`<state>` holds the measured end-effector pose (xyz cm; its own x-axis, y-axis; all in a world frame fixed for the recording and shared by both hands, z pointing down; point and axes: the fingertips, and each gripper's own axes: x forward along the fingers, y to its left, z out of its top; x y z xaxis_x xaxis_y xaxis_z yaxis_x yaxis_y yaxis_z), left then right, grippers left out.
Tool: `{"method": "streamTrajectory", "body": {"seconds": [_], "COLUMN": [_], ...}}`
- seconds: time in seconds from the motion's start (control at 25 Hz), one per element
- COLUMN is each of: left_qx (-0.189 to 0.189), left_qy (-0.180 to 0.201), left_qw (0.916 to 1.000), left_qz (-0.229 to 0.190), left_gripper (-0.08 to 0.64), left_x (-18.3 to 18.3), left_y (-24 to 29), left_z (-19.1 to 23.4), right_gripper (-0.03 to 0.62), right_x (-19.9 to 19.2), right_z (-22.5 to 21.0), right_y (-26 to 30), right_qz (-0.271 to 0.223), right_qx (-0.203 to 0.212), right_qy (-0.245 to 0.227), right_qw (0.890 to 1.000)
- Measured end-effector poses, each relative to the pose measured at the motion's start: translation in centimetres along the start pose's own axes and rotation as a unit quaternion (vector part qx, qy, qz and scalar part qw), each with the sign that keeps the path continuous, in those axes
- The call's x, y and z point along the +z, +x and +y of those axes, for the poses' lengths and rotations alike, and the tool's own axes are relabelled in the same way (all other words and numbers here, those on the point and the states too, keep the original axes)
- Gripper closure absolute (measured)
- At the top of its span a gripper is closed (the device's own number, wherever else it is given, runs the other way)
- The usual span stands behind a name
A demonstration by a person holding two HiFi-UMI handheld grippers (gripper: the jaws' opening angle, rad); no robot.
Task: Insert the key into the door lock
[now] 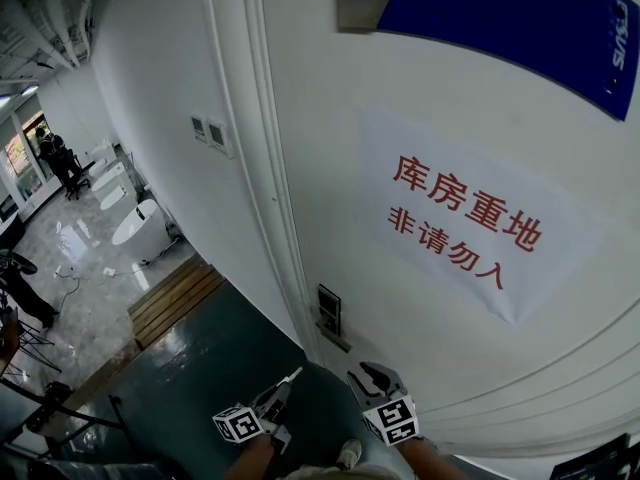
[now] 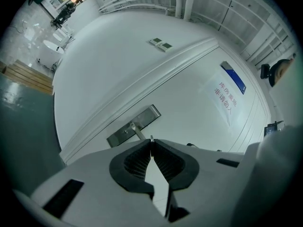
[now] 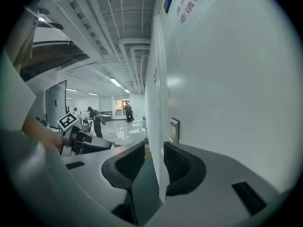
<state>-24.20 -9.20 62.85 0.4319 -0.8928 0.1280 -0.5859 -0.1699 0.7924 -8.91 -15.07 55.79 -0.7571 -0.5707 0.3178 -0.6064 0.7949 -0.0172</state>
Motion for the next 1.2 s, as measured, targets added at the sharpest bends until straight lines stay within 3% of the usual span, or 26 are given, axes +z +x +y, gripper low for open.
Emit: {"method": "streamTrajectory", "body": {"seconds": [0.56,1.2], "left_qx": [0.004,-0.011], "left_qy": [-0.001,-0.032], "left_qw": [0.9992,0.9968], "left_qz": [0.039,0.073], "left_gripper": [0.528,0.528], "left_x": [-2.0,0.7], "left_y": [5.0,10.7], "left_z": [1.3,4.5], "right_gripper": [0.471,0.471], "right_x": [-1.3,0.4], "right_z": [-3.3,-4.4], "right_y": [-0.9,4.2], "right_qz": [-0.004,0.017], "right_qx": [-0.025,-0.036], "right_qy": [0.019,0.012], "right_qw": [1.0,0.999]}}
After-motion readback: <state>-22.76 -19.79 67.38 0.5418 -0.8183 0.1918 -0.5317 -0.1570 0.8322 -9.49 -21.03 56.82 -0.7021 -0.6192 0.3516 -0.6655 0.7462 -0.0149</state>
